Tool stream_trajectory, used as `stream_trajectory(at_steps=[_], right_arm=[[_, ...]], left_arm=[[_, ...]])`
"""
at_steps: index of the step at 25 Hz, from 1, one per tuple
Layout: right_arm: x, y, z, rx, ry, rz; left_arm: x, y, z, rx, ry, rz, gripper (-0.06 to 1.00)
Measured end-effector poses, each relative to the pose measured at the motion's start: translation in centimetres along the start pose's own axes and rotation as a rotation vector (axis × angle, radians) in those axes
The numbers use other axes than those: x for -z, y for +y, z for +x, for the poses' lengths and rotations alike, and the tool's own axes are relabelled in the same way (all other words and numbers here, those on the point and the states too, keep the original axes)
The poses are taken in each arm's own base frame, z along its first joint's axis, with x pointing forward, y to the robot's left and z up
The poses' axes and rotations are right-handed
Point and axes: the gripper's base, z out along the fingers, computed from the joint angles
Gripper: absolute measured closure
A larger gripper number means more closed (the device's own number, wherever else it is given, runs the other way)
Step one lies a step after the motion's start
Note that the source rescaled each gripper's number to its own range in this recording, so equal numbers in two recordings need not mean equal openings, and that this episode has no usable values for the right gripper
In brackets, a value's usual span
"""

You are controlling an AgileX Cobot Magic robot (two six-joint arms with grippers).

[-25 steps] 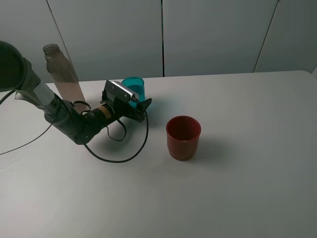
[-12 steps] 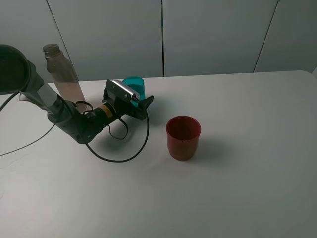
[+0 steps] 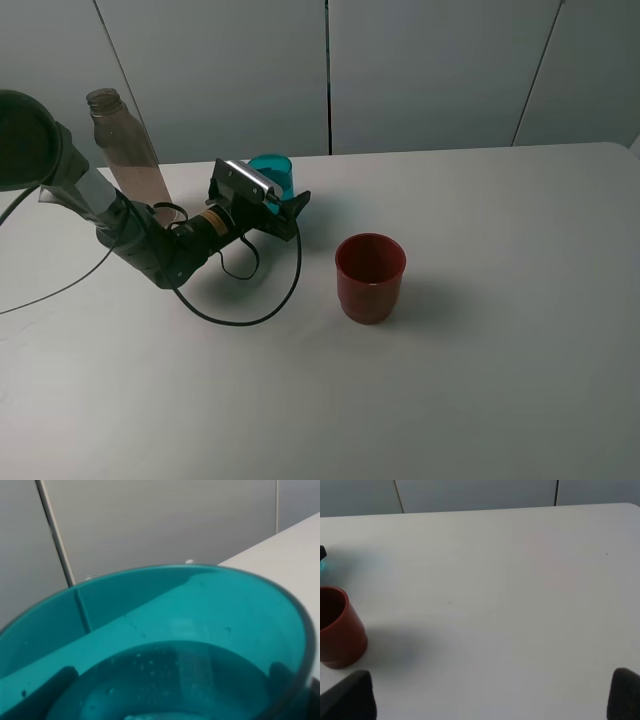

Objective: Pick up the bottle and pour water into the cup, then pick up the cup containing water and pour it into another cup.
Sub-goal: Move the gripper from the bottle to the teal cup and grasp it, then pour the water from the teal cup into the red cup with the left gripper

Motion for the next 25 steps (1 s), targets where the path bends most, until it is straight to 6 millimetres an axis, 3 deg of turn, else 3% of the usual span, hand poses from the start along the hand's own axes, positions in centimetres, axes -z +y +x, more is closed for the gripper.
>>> stream_trajectory(at_steps=[2,3,5,25], right_arm=[[0.00,0.00,0.00,0.000,0.000,0.000],[0.00,0.00,0.00,0.000,0.000,0.000],[0.00,0.00,0.00,0.000,0.000,0.000],[0.00,0.00,0.00,0.000,0.000,0.000]], left_arm=[[0.00,0.00,0.00,0.000,0.000,0.000,0.06],[0.00,0.00,0.00,0.000,0.000,0.000,0.20],[0.00,0.03,0.00,0.006,0.000,-0.004,0.84],[-0.07,-0.09,-0.30,-0.006,0.006,0.017,0.86]])
